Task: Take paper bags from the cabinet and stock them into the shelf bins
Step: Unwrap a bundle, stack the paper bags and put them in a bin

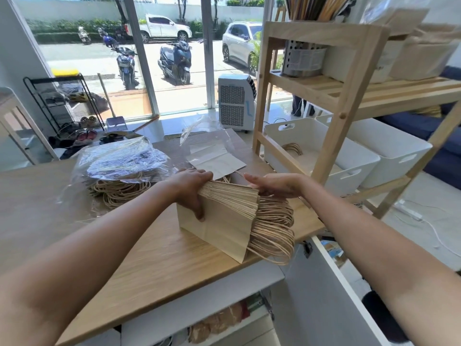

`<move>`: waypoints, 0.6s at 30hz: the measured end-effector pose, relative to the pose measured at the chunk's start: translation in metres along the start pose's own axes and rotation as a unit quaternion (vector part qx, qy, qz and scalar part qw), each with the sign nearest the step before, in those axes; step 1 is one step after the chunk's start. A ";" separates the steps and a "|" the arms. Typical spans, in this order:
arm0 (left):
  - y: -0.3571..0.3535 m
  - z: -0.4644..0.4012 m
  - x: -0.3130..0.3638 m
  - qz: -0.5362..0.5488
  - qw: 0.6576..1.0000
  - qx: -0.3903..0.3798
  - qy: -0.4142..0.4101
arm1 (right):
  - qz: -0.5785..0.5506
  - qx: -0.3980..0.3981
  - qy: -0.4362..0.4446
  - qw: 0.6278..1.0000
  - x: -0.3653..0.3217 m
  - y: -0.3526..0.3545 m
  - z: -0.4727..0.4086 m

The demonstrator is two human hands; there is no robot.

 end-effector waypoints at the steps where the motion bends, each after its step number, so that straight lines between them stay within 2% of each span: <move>1: 0.000 0.000 0.000 0.005 1.000 0.000 0.001 | 0.047 0.009 -0.016 0.999 0.003 -0.001 0.008; 3: 0.001 0.000 0.001 0.006 1.000 0.001 0.008 | 0.115 0.032 -0.043 0.992 0.012 0.000 0.023; 6: 0.003 -0.002 0.001 0.000 1.000 0.014 0.015 | 0.135 0.058 -0.046 0.988 0.037 -0.008 0.041; 9: 0.004 -0.002 0.000 0.018 0.999 0.031 0.018 | 0.185 0.115 -0.037 0.975 0.056 -0.020 0.051; 12: 0.005 0.001 -0.001 0.045 0.998 0.048 0.023 | 0.140 0.194 0.006 0.971 0.058 -0.018 0.055; 14: 0.006 0.005 -0.004 0.082 0.995 0.059 0.025 | 0.064 0.233 0.065 0.968 0.048 -0.008 0.063; 18: 0.005 0.020 -0.020 0.251 0.962 0.101 0.035 | -0.056 0.337 0.183 0.922 0.011 0.028 0.095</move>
Point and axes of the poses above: each hand's wrist, its own z-axis away from the middle knuckle, its own y-axis out of the back of the hand, x = y × z, the point moved 8 cm from there along -z, towards the middle knuckle, and after that the axes turned 6 degrees about -x, right-handed, at the moved point
